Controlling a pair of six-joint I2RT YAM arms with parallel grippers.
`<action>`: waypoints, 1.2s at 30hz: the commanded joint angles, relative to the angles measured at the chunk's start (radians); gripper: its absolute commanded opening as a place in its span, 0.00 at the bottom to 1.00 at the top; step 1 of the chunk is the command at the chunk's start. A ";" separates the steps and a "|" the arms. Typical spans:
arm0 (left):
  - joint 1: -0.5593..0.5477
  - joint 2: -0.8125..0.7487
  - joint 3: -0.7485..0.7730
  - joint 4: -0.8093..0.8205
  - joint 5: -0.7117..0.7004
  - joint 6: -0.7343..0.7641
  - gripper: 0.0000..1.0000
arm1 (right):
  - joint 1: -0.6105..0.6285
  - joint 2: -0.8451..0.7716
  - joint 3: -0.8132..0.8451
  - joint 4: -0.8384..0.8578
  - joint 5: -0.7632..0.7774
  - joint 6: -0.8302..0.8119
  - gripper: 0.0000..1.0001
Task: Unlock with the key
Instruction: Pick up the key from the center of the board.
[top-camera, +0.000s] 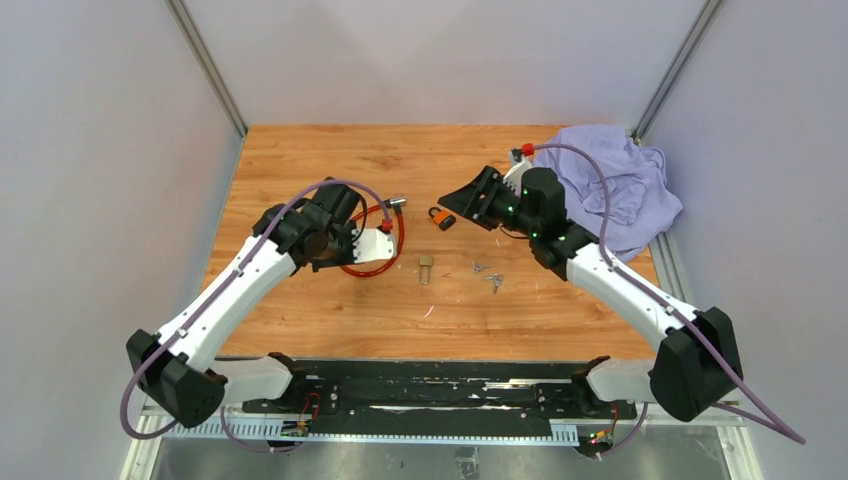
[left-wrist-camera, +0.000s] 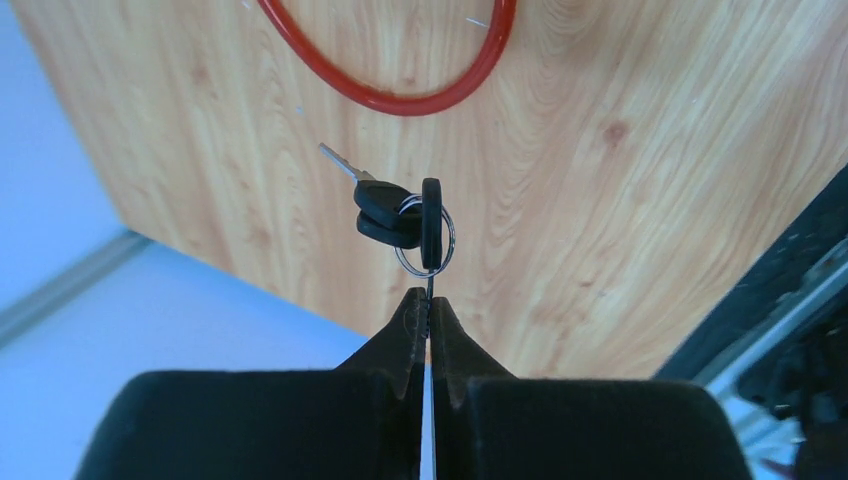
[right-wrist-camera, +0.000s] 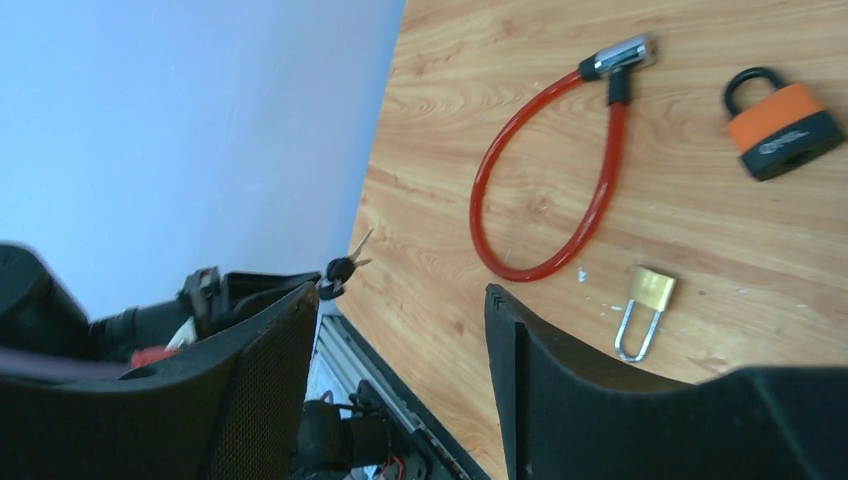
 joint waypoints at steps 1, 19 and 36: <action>-0.057 -0.115 0.012 -0.013 -0.020 0.235 0.00 | -0.078 -0.070 -0.047 -0.003 -0.032 -0.010 0.61; -0.241 -0.490 -0.701 1.487 -0.057 1.528 0.00 | -0.104 -0.012 0.050 0.021 -0.188 -0.083 0.69; -0.213 -0.481 -0.766 1.758 0.433 1.498 0.00 | -0.068 0.045 0.260 0.024 -0.508 -0.230 0.72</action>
